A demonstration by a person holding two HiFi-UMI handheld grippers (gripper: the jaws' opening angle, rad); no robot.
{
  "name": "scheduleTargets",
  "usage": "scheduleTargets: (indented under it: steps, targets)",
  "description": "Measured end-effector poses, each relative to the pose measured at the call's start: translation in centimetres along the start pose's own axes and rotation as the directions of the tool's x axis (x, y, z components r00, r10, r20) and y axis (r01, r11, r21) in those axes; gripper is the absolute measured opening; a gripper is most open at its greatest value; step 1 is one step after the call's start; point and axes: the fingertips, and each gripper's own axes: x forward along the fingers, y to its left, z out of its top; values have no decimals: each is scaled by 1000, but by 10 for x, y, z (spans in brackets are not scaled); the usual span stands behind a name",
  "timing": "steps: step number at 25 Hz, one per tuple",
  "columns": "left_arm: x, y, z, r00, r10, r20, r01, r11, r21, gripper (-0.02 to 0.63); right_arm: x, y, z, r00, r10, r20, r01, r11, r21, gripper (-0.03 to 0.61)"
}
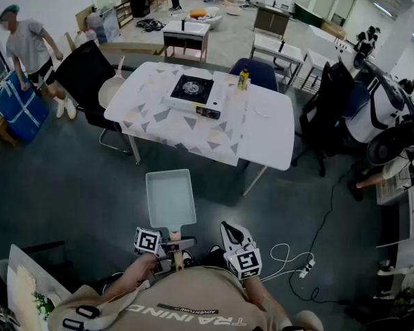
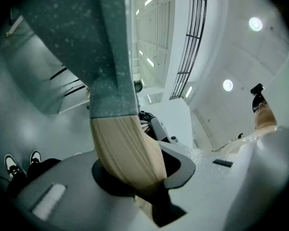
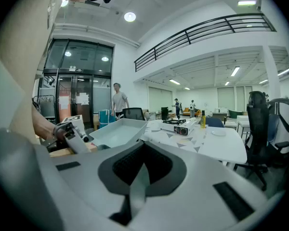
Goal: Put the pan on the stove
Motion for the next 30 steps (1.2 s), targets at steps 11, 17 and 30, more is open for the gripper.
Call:
scheduleTargets:
  steps: [11, 17, 30]
  targets:
    - [17, 4, 17, 998, -56, -22, 56, 998, 4, 89, 7, -23, -1, 999, -42, 8, 42, 998, 42, 3]
    - [31, 15, 55, 1000, -13, 6, 13, 1000, -14, 89, 34, -53, 2, 1000, 4, 9, -5, 1000, 26, 3]
    - [76, 12, 141, 992, -31, 120, 26, 999, 45, 84, 107, -130, 24, 984, 160, 74, -163, 986, 43, 3]
